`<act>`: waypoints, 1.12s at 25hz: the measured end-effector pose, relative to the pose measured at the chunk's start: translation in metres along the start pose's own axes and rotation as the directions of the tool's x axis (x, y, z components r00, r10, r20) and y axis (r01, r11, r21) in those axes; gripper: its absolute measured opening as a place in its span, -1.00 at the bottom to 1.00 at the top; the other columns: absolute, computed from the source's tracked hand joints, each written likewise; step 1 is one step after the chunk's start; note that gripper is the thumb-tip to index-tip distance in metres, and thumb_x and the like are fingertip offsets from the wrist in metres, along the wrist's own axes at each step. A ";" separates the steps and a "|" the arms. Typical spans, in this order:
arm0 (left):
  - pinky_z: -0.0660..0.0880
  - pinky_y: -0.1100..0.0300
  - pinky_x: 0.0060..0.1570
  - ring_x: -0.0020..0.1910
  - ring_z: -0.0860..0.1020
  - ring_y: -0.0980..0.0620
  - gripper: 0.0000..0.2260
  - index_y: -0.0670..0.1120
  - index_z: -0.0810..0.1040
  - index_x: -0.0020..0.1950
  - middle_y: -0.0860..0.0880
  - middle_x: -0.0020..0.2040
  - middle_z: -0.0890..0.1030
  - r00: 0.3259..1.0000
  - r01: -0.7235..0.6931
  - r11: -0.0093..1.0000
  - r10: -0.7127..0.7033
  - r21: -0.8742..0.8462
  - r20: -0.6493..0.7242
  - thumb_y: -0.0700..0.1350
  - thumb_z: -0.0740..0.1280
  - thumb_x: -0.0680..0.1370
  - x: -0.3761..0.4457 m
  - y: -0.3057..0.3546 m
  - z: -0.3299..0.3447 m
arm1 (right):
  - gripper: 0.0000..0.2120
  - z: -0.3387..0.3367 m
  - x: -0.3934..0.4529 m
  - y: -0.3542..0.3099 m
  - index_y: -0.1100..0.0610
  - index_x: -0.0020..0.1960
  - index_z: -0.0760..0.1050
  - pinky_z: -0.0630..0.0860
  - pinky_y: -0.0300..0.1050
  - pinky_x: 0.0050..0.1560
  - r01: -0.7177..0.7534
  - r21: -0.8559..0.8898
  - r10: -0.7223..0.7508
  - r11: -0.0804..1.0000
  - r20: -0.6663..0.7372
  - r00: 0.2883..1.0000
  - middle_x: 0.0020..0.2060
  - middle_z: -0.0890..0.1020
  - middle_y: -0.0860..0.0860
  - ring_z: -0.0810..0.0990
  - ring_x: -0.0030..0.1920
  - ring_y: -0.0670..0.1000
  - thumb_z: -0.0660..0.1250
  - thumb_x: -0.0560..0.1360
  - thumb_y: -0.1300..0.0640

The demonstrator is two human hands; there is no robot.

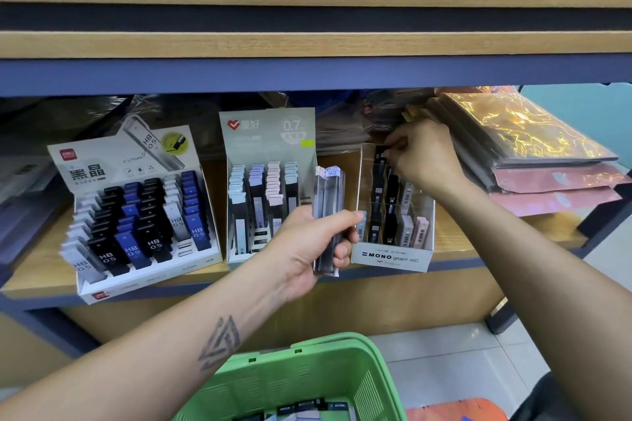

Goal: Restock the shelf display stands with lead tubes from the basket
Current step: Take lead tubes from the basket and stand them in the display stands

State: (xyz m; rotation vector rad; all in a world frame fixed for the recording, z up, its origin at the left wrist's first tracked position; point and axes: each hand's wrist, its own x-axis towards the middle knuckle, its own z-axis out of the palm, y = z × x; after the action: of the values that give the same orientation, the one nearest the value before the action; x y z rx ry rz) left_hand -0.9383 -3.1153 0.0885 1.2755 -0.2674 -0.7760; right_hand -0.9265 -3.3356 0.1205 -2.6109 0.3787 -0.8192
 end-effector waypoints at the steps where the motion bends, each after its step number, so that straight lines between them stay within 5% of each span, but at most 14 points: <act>1: 0.31 0.28 -0.53 -0.51 0.36 0.07 -0.90 -0.20 0.52 -0.10 -0.15 -0.30 0.52 1.000 0.000 1.000 0.000 0.006 -0.002 -0.23 0.41 0.56 0.000 0.000 -0.001 | -0.82 -0.005 0.001 -0.002 0.17 0.11 0.68 0.65 0.04 0.00 0.015 -0.010 -0.015 1.000 -0.007 1.000 -0.04 0.72 0.12 0.68 -0.10 0.09 0.43 0.52 0.24; 6: 0.32 0.27 -0.53 -0.51 0.36 0.07 -0.91 -0.20 0.52 -0.09 -0.16 -0.30 0.52 1.000 0.008 1.000 -0.008 0.021 -0.017 -0.23 0.41 0.56 -0.002 -0.002 -0.003 | -0.83 -0.029 0.000 -0.004 0.16 0.09 0.70 0.54 -0.11 0.07 0.020 -0.007 -0.021 1.000 -0.077 0.997 0.00 0.73 0.08 0.66 0.02 0.09 0.44 0.51 0.23; 14: 0.32 0.27 -0.53 -0.51 0.36 0.07 -0.91 -0.20 0.53 -0.10 -0.17 -0.28 0.52 1.000 0.028 0.999 -0.028 0.017 -0.013 -0.23 0.42 0.55 -0.003 -0.005 -0.003 | -0.80 -0.001 -0.003 0.001 0.10 0.14 0.67 0.65 0.09 0.05 -0.040 -0.014 0.040 0.999 -0.024 0.999 0.03 0.72 0.06 0.67 0.00 0.07 0.45 0.52 0.21; 22: 0.33 0.27 -0.53 -0.51 0.36 0.06 -0.92 -0.21 0.52 -0.08 -0.17 -0.29 0.53 1.000 0.025 0.999 -0.024 0.023 -0.015 -0.24 0.41 0.55 0.000 -0.004 -0.004 | -0.85 0.017 -0.002 0.002 0.07 0.06 0.67 0.66 0.09 -0.07 -0.081 -0.141 0.071 0.987 -0.071 0.995 -0.06 0.71 0.08 0.68 -0.08 0.12 0.44 0.51 0.22; 28: 0.34 0.27 -0.51 -0.49 0.40 0.06 -0.96 -0.23 0.51 -0.05 -0.18 -0.28 0.52 0.995 0.079 0.995 -0.075 -0.053 0.069 -0.33 0.35 0.55 -0.005 -0.002 -0.003 | -0.70 0.003 -0.015 -0.002 0.12 0.15 0.66 0.62 0.01 -0.05 -0.040 -0.128 0.035 0.991 -0.040 0.999 0.01 0.71 0.11 0.67 -0.02 0.14 0.31 0.51 0.36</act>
State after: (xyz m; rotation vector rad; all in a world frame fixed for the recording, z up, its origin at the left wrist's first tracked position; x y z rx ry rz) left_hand -0.9413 -3.1099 0.0869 1.2144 -0.2499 -0.8874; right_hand -0.9364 -3.3276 0.1120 -2.7013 0.5053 -0.8592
